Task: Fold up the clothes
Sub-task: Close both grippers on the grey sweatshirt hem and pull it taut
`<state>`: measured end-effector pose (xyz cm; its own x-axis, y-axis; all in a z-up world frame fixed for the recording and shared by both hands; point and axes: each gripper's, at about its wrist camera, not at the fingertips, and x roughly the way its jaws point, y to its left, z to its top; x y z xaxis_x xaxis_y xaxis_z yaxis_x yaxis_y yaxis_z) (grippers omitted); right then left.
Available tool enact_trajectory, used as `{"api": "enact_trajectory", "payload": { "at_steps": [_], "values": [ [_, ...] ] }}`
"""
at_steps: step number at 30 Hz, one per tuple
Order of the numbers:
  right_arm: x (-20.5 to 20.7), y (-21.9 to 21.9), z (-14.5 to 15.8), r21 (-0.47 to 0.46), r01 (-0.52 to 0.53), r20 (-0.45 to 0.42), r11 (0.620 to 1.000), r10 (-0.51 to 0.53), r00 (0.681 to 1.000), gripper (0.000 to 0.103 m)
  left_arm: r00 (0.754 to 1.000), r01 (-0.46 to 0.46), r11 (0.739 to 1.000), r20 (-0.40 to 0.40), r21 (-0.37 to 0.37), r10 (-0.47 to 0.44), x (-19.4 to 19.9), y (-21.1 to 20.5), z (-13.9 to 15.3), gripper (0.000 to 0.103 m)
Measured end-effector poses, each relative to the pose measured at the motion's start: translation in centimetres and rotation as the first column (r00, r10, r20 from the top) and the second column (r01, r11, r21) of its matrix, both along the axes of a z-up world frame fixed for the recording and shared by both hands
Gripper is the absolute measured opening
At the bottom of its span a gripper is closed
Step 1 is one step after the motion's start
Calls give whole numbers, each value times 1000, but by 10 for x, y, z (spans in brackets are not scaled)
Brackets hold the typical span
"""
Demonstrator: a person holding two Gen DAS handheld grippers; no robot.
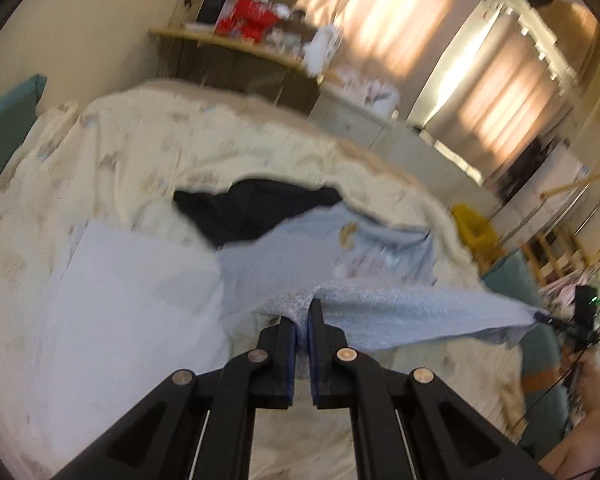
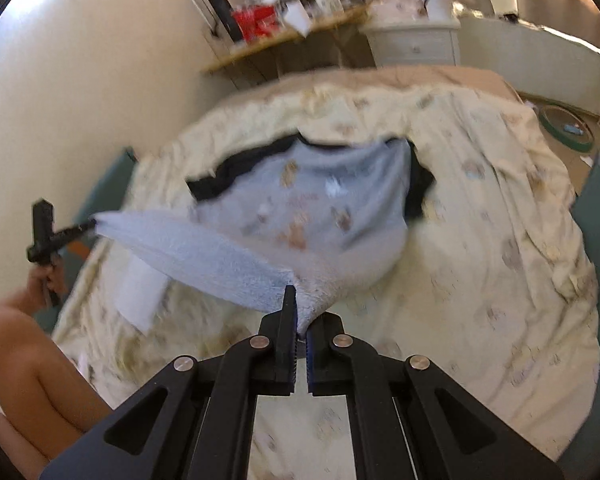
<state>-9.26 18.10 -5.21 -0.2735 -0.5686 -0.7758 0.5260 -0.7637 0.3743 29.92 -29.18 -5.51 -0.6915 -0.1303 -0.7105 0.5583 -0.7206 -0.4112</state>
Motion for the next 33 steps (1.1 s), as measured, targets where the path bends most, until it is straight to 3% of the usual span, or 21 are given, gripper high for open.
{"api": "enact_trajectory", "payload": {
  "at_steps": [4,7,10,15,19,20,21,26,29,33],
  "values": [
    [10,7,-45,74,-27,89,997,21,996,2,999,-33,999,-1,40,33,16,9,-23,5],
    [2,25,-81,119,11,143,993,-28,989,3,999,-44,998,15,33,43,16,16,-30,5],
    [-5,38,-113,231,-7,157,973,-30,987,4,999,-9,1000,51,25,8,1,20,-32,5],
    [-5,67,-144,220,14,208,976,-61,976,5,996,42,999,83,-8,-41,-22,30,-30,5],
    [4,83,-144,196,57,169,979,-90,982,12,995,14,1000,97,-6,-13,-22,25,-35,5],
    [8,84,-144,194,53,154,980,-83,985,24,995,6,1000,99,1,-6,-21,23,-37,5],
    [13,83,-145,195,43,140,980,-72,988,28,995,-1,1000,102,8,0,-20,21,-38,5],
    [40,56,-162,253,-32,106,967,6,994,28,992,10,1000,126,-7,-9,-19,24,-39,5],
    [54,37,-178,368,-79,33,927,72,997,28,991,16,1000,132,-17,-14,-18,26,-36,5],
    [56,26,-204,432,-88,1,897,96,995,28,990,19,1000,139,-22,-16,-15,29,-33,5]
  ]
}}
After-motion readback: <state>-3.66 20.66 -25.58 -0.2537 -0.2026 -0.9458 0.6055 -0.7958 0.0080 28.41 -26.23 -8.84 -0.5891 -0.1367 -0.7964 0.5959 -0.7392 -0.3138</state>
